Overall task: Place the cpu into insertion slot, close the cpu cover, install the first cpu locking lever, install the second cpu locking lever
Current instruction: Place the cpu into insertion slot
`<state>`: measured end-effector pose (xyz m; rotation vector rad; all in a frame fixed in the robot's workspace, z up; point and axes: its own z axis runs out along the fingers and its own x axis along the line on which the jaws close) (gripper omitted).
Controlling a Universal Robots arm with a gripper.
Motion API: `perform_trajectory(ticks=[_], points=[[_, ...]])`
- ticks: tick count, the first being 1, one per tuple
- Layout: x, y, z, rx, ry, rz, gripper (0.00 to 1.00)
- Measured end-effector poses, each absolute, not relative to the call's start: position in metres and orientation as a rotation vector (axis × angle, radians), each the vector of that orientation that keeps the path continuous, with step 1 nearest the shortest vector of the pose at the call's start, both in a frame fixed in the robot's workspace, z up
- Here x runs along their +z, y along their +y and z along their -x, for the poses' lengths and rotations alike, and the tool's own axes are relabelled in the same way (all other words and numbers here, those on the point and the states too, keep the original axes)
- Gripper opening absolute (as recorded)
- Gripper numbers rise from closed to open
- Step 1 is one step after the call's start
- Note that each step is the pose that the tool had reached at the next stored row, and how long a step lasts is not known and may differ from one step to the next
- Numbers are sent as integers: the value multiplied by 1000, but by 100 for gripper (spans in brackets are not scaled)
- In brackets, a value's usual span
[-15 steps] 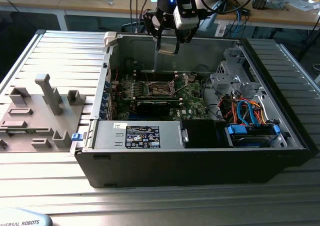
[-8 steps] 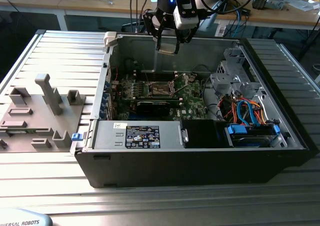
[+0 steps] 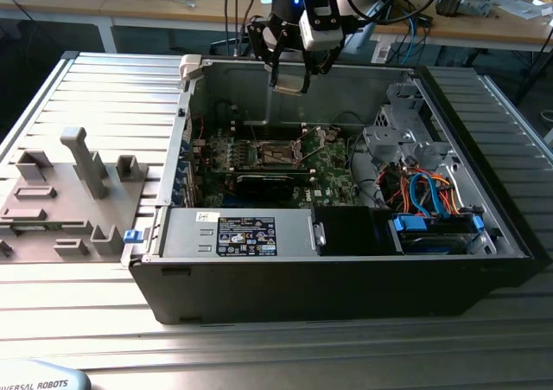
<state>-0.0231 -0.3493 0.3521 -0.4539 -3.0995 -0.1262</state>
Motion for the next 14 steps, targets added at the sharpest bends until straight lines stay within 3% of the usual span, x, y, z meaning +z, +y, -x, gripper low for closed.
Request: perform_trajectory(ticks=[14], points=[[352, -349, 23, -126, -3098, 465, 54]])
